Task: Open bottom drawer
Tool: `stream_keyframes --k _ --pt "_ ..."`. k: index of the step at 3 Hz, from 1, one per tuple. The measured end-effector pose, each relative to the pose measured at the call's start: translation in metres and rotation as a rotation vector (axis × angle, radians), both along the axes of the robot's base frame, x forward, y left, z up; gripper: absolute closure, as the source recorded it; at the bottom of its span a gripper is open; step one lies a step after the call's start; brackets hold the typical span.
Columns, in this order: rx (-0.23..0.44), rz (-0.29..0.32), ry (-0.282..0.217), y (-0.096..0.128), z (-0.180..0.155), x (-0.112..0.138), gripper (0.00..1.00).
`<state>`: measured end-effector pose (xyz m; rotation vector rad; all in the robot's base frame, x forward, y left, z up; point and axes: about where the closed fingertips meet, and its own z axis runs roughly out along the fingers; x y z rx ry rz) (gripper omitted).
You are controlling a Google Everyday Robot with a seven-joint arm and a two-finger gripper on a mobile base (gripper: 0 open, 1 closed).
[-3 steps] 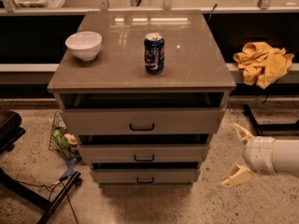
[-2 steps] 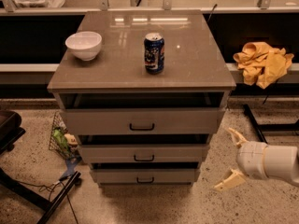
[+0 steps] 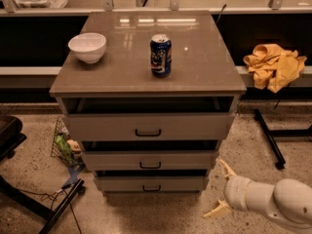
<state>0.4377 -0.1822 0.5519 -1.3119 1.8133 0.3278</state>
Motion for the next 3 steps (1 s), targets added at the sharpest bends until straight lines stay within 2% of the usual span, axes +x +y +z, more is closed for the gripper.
stream_keyframes --k 1,2,3 --pt "0.025 -0.011 -0.005 0.010 -0.061 -0.002 0.00" --pt "0.037 -0.011 -0.003 0.025 -0.107 0.001 0.00" --pt "0.039 -0.003 0.018 0.046 -0.151 0.013 0.00"
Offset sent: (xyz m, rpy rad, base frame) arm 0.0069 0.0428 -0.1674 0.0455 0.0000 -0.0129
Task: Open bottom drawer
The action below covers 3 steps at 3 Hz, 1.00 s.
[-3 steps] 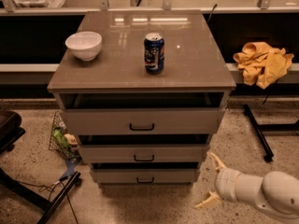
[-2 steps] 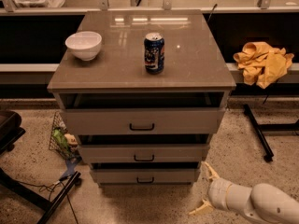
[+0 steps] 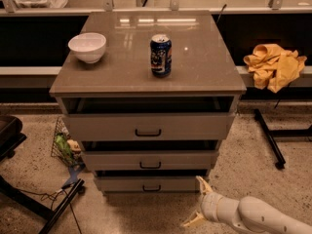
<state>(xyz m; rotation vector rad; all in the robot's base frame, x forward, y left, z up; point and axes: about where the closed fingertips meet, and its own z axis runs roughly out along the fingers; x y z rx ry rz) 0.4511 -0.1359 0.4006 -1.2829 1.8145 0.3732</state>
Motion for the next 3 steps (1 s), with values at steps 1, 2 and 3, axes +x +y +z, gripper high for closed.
stream_keyframes --k 1,2,3 --pt "0.000 0.000 0.000 0.000 0.000 0.000 0.00" --pt "0.026 -0.013 0.000 0.002 -0.017 0.010 0.00" --pt "0.044 -0.027 -0.008 0.004 -0.045 0.031 0.00"
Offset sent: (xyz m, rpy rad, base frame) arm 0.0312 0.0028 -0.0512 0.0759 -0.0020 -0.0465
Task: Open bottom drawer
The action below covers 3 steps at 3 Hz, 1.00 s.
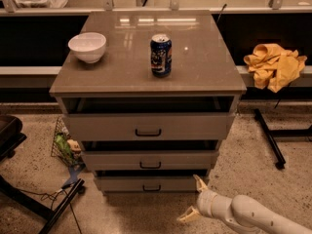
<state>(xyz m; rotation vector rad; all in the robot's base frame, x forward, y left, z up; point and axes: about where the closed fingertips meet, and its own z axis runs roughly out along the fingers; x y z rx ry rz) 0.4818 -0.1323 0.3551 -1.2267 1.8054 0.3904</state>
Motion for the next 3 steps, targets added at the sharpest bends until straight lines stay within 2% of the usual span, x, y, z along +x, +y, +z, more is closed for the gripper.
stream_keyframes --k 1,3 --pt "0.006 -0.001 -0.004 0.002 -0.028 0.025 0.00" --pt "-0.113 -0.012 0.014 0.000 -0.077 0.071 0.00"
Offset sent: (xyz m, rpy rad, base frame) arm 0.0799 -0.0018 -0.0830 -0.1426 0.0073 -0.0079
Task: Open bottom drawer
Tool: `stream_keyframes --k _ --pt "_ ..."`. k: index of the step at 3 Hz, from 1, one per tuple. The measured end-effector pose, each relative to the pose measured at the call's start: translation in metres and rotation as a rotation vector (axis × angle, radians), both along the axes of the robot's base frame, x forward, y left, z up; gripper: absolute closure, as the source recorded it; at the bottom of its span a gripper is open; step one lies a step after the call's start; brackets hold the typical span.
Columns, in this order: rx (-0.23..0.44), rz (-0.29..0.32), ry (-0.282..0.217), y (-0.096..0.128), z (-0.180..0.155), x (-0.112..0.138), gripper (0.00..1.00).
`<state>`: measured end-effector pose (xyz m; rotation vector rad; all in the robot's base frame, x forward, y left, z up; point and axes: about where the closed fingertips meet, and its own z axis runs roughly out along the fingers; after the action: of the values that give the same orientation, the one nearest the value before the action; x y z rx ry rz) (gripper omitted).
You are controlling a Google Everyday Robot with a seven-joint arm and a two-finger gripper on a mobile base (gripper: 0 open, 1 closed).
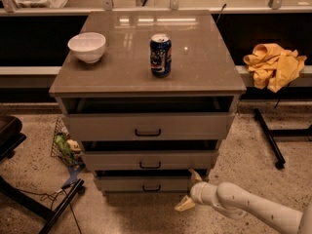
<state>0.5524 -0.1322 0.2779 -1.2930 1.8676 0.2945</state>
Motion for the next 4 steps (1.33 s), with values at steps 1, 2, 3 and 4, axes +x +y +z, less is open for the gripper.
stream_keyframes --k 1,2,3,4 --pt "-0.012 -0.002 0.004 -0.001 -0.006 0.002 0.00" --pt "-0.022 -0.041 0.041 -0.018 -0.045 0.017 0.00" --pt "-0.023 -0.039 0.042 -0.017 -0.047 0.018 0.00" --pt "-0.045 -0.006 0.063 0.005 -0.071 0.033 0.00"
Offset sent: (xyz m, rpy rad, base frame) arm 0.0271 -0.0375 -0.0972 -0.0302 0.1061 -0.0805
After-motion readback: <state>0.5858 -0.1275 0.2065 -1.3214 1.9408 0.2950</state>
